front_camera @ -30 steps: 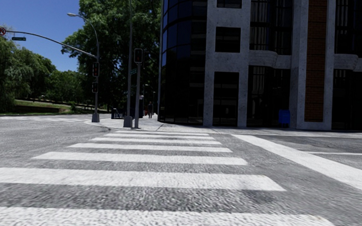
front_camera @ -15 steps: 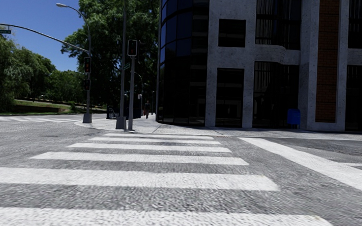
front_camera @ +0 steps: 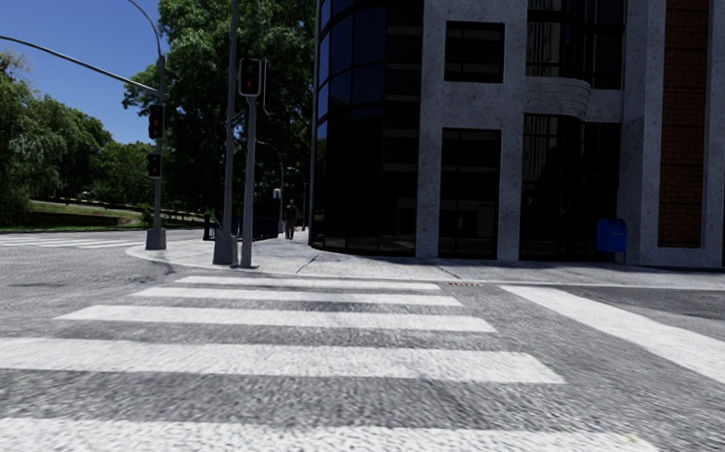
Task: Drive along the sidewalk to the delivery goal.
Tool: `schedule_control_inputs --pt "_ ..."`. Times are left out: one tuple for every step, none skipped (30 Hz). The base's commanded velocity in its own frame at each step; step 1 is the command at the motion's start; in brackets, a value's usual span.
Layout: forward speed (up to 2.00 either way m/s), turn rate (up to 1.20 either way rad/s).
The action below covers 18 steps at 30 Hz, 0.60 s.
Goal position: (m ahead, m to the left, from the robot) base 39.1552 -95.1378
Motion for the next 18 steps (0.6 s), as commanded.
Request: schedule_control_inputs --pt "2.0 0.0" --pt "2.0 0.0" --pt "2.0 0.0" --pt "2.0 0.0" --pt "2.0 0.0" --pt "2.0 0.0" --pt "2.0 0.0" --pt "2.0 0.0" --pt "2.0 0.0" --pt "2.0 0.0" --pt "2.0 0.0" --pt "2.0 0.0" --pt "2.0 0.0" --pt "2.0 0.0" --pt "2.0 0.0" --pt "2.0 0.0" --pt "2.0 0.0" --pt "2.0 0.0"
